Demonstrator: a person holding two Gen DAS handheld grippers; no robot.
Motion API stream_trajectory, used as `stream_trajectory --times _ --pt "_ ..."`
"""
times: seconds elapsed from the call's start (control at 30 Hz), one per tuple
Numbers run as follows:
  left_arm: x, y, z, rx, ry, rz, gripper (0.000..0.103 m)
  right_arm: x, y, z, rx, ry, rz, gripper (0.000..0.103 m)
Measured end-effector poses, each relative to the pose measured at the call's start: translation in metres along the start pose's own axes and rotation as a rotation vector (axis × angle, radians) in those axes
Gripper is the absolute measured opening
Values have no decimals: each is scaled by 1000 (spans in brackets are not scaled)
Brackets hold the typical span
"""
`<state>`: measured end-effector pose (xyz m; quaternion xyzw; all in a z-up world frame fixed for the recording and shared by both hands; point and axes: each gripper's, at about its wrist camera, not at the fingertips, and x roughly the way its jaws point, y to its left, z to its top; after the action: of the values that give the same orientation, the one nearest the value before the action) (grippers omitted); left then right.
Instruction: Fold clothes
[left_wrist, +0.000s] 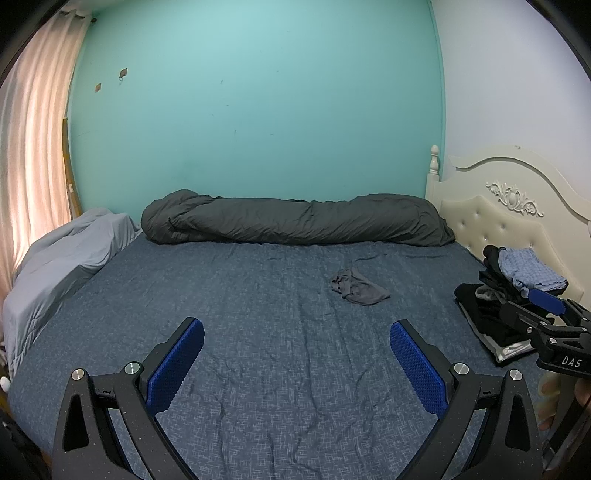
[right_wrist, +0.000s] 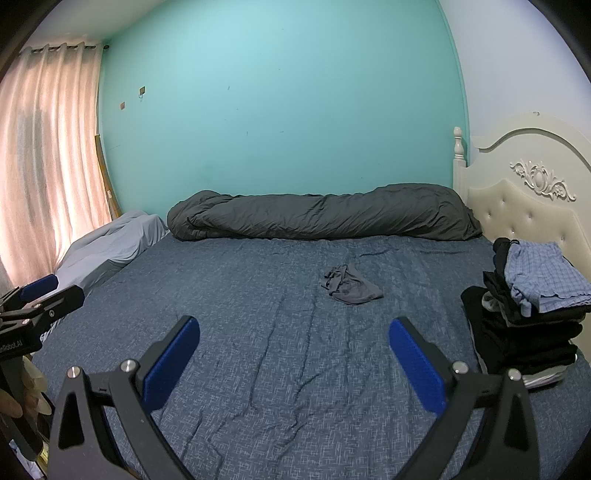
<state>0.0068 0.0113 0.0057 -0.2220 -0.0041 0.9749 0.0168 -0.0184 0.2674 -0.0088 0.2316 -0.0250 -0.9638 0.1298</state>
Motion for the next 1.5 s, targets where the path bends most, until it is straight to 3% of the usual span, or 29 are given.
stream_trajectory --times 0.6,1.13,1.33,1.5 --pt "6 -1 0 -11 6 -2 103 4 0 1 -1 7 -2 103" --pt "39 8 -1 -30 30 6 103 32 -10 -2 4 38 -6 103" --pt "74 15 -15 -57 50 13 103 65 -21 -13 9 80 6 103" --pt "124 23 -36 -75 99 16 103 132 -48 -33 55 175 21 103"
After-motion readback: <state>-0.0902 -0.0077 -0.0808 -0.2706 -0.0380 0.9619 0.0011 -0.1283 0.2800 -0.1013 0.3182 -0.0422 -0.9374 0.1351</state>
